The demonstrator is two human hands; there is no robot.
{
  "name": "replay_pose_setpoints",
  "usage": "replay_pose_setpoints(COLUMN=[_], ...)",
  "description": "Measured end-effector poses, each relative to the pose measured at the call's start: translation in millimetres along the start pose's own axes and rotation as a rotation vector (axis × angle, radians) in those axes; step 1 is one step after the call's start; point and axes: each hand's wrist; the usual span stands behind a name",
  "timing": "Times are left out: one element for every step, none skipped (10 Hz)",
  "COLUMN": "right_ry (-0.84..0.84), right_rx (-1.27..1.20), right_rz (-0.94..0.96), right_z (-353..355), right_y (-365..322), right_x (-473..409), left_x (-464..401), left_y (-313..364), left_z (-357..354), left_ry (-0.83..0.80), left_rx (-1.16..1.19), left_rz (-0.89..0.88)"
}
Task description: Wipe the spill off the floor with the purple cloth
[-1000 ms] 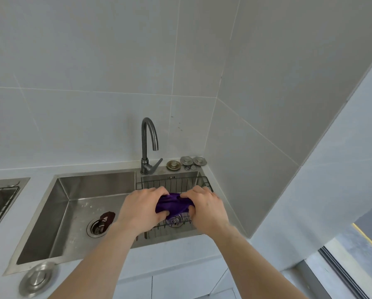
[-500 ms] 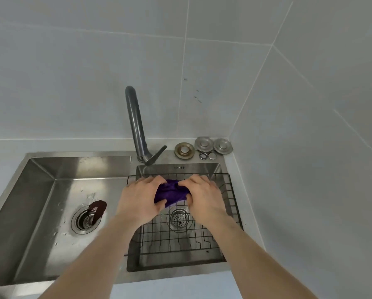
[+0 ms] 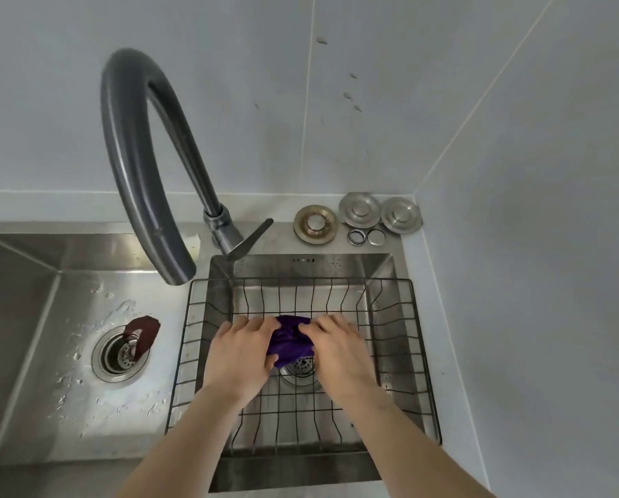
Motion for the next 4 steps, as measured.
replay_pose_setpoints(right_ry=[-0.052, -0.055, -0.039, -0.069], right_rx=[-0.005, 0.021, 0.052, 0.012], right_rz=[-0.003, -0.017, 0.01, -0.058], right_z=[-12.5, -15.9, -14.2, 2.2], right_y=[5.1, 6.9, 10.5, 0.0], right_x=[3.6, 8.7, 14.6, 25.6], left_x=[1.2, 6.1, 13.1, 24.5], left_y=[2.1, 0.1, -6.8, -11.2], left_z=[-14.3, -17.8, -13.7, 6.4], left_ry=[-0.002, -0.013, -0.011, -0.018], left_rx=[0.008, 0.035, 0.058, 0.059], left_rz=[-0.005, -0.043, -0.071, -0.065])
Point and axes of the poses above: each hand's wrist, its own x-axis away from the middle knuckle, its own z-axis out of the back of the hand, y = z × x, and after that the axes turned 15 degrees about -x, right-handed
